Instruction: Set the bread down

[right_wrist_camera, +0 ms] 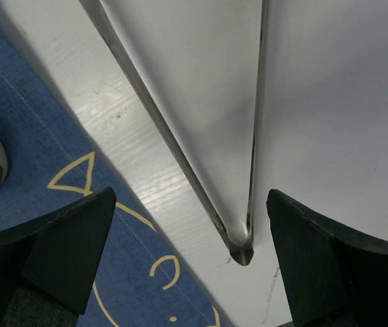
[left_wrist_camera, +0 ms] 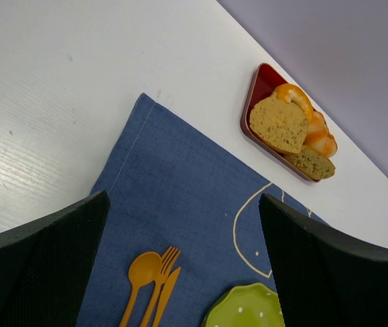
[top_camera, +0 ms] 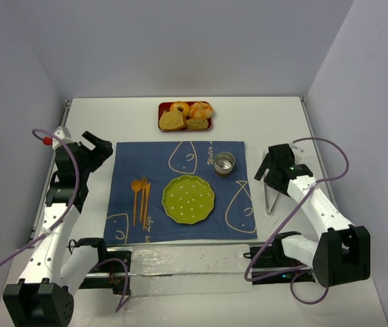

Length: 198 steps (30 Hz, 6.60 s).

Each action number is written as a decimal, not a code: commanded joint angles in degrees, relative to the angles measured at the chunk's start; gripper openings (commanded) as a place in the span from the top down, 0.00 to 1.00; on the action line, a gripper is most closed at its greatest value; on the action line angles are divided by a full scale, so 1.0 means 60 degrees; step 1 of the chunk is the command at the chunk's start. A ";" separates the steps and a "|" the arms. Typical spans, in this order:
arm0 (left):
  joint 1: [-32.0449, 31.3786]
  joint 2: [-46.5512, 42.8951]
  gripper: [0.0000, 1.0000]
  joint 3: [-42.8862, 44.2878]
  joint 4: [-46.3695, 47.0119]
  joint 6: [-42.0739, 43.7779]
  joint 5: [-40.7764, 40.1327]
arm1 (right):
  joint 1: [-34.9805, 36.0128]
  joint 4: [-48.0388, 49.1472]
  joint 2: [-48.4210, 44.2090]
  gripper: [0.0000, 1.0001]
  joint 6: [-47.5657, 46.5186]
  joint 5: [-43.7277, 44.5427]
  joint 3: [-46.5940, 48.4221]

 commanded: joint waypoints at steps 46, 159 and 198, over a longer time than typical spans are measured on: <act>-0.0014 -0.0589 0.01 0.0053 -0.0306 -0.0230 -0.1057 | -0.1355 0.1379 0.0373 0.63 -0.1511 -0.1562 0.1233; -0.0014 -0.0459 0.01 -0.0083 0.0037 -0.0407 -0.0431 | 0.2291 0.2966 -0.0244 1.00 -0.1140 -0.7902 0.1981; -0.0014 -0.0659 0.01 -0.0088 -0.0033 -0.0444 -0.0395 | 0.2450 -0.2741 -0.3988 0.45 -0.1286 -0.8536 0.0424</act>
